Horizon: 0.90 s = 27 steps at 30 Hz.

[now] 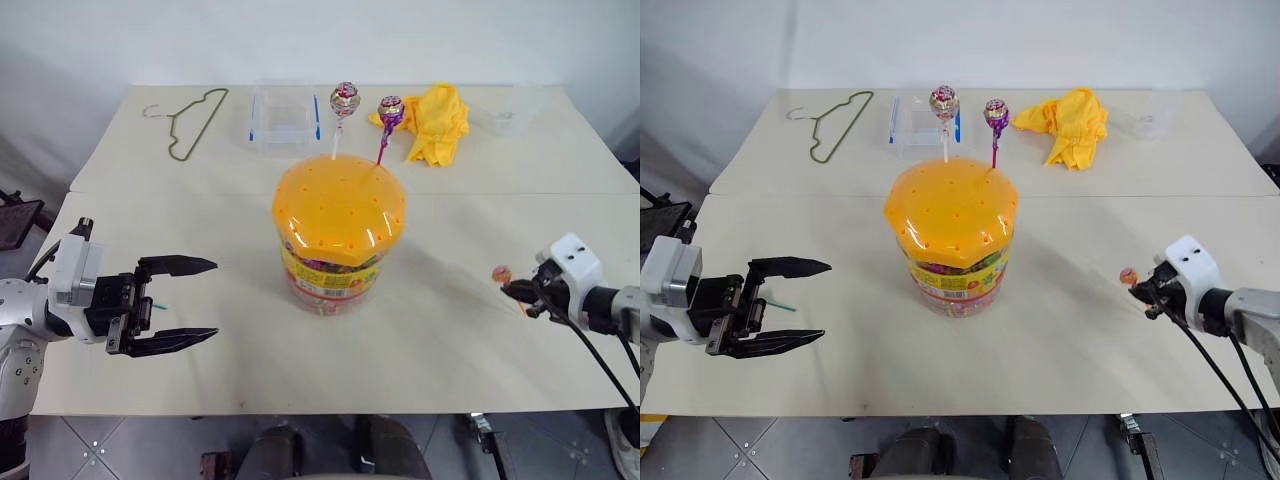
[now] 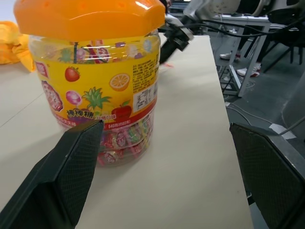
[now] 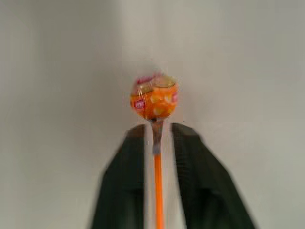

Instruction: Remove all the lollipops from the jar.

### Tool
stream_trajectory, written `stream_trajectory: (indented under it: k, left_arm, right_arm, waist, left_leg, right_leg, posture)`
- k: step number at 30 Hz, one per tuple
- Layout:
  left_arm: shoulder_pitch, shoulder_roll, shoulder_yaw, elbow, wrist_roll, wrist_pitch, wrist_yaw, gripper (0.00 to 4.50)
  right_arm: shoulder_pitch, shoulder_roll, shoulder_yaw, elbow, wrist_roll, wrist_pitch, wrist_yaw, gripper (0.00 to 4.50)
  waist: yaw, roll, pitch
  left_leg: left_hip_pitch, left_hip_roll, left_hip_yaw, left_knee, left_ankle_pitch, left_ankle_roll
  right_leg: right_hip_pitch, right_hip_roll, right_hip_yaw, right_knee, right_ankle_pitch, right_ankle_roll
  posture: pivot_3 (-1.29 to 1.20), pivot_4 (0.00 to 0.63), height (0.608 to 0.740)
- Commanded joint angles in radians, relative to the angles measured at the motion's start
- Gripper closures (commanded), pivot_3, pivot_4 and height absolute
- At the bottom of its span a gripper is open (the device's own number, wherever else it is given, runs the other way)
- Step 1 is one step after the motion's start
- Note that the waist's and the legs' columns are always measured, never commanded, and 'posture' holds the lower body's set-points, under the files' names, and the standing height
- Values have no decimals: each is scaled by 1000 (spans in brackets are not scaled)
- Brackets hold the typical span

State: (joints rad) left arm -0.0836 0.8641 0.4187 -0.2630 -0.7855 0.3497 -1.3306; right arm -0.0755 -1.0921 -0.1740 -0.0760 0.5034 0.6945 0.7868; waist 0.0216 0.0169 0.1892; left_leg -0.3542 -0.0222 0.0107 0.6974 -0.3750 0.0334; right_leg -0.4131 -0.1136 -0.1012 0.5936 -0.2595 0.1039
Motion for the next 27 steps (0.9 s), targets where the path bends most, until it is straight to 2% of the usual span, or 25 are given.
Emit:
stream_trajectory:
  k: [1,4,8,12,15,18,20,26,27]
  left_arm:
    - [7,4,36,-34,-38,20,24,0]
    - [5,0,52,-37,-60,36,52,0]
    - [-33,-36,93,-35,-150,86,144,0]
    - [-79,-92,136,-7,-215,111,254,0]
    - [-95,-110,155,9,-238,126,298,0]
    - [-87,-120,162,14,-242,132,308,0]
    - [-80,-121,160,12,-237,129,305,0]
    - [-52,-132,166,-16,-244,122,316,0]
    - [-48,-133,170,-23,-246,122,319,0]
  right_arm:
    - [8,-21,-71,15,-15,-72,79,2465]
    - [-38,14,-134,45,8,-210,160,1469]
    - [-178,103,-189,11,138,-282,266,1469]
    - [-410,253,-150,-97,298,-197,179,1469]
    - [-528,332,-100,-122,340,-132,118,1469]
    - [-687,441,-20,-107,343,-33,-20,1469]
    - [-730,478,5,-107,324,-3,-69,1469]
    - [-773,522,49,-104,308,38,-93,1469]
    - [-774,524,51,-101,304,39,-92,1849]
  waist:
    - [2,0,0]
    - [1,0,0]
    - [-3,1,0]
    - [-11,1,1]
    - [-13,1,1]
    - [-19,0,1]
    - [-17,0,1]
    - [-17,0,0]
    - [-19,0,0]
  left_leg:
    - [0,0,0,0,0,0]
    - [0,0,0,1,0,0]
    - [1,0,0,0,0,0]
    - [1,1,-1,1,0,-1]
    - [0,1,-3,0,0,-2]
    - [0,0,-3,1,0,-2]
    - [0,0,-4,1,0,-2]
    - [-2,-2,-5,1,-1,-1]
    - [-2,-2,-5,1,-1,-1]
  right_leg:
    - [0,0,0,0,0,0]
    - [0,0,0,0,0,0]
    - [0,1,0,-1,0,0]
    - [0,1,0,1,0,0]
    - [0,1,-1,1,0,0]
    - [0,0,-2,1,0,0]
    - [0,0,-2,1,0,0]
    - [-1,0,-3,0,0,0]
    - [-1,0,-3,0,0,0]
  posture:
    - [0,150,740]
    - [0,150,740]
    - [0,150,740]
    - [0,150,740]
    - [0,150,740]
    - [0,150,740]
    - [0,150,740]
    - [0,150,740]
    - [0,150,740]
